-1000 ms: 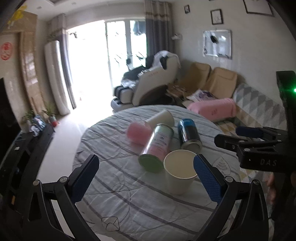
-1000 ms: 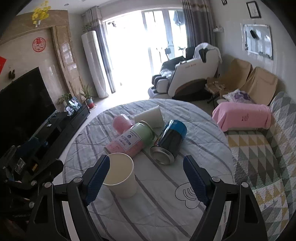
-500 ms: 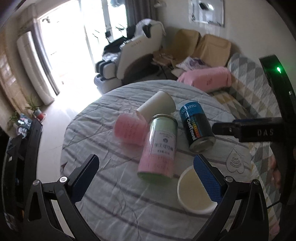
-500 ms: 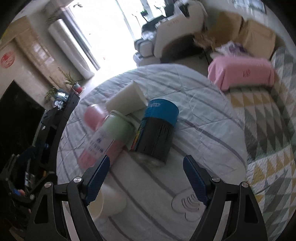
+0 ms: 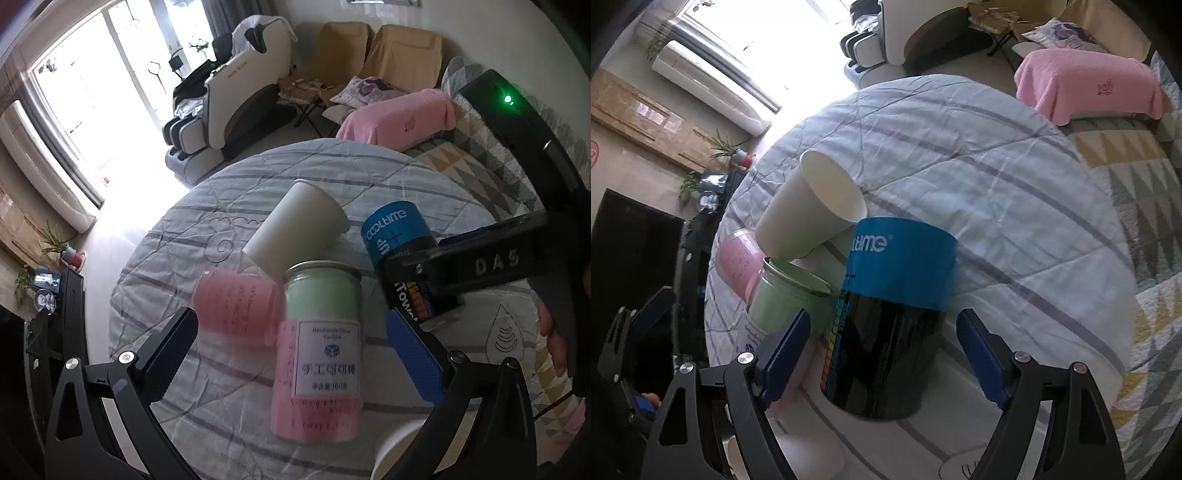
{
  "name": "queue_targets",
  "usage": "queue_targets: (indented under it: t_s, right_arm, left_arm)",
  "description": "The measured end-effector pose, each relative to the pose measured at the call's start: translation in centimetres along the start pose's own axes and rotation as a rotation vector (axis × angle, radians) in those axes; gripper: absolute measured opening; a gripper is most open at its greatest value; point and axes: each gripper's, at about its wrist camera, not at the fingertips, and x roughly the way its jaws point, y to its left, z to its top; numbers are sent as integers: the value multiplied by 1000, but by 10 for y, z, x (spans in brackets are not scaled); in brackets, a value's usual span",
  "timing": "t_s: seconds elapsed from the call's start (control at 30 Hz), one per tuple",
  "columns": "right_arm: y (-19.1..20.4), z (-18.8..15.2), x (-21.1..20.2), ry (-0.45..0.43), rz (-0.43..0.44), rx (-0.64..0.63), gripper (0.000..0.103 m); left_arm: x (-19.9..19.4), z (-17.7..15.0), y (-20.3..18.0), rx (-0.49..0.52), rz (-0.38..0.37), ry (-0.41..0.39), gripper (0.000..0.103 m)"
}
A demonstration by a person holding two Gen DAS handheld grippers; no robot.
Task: Flip cup upright
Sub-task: 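Close the right gripper around the blue-and-black cup, then lift the blue-and-black cup and rotate it rim-up with the right gripper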
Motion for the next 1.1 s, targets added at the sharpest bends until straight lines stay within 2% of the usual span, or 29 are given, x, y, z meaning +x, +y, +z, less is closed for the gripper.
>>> queue_targets:
  t_s: [0.1,0.13,0.33,0.47,0.6,0.7,0.83,0.97,1.1]
  right_arm:
    - [1,0,4,-15,7,-28,79]
    - [3,-2,4,-32,-8,-46,69]
    - [14,-12,-2,-100,-23,-137,68]
    - [19,-19,-11,-154,9,-169,68]
    - [30,-26,-22,-249,0,-237,68]
    - [34,-30,-28,-289,0,-277,68]
    - [43,-36,-31,-325,-24,-353,68]
    - [47,-42,-26,-314,-39,-410,68]
    - [46,-48,-25,-315,-48,-434,68]
  left_arm:
    - [6,0,-1,-1,-10,13,103]
    - [7,0,-2,1,-15,15,103]
    - [8,0,-12,23,-59,18,103]
    - [2,0,-16,45,-85,4,103]
    - [0,1,-17,44,-90,-3,103]
    - [1,0,-16,41,-101,4,103]
    - [7,-3,-15,47,-88,28,103]
    - [8,-10,-11,62,-18,33,103]
    - [9,-14,-1,36,10,49,103]
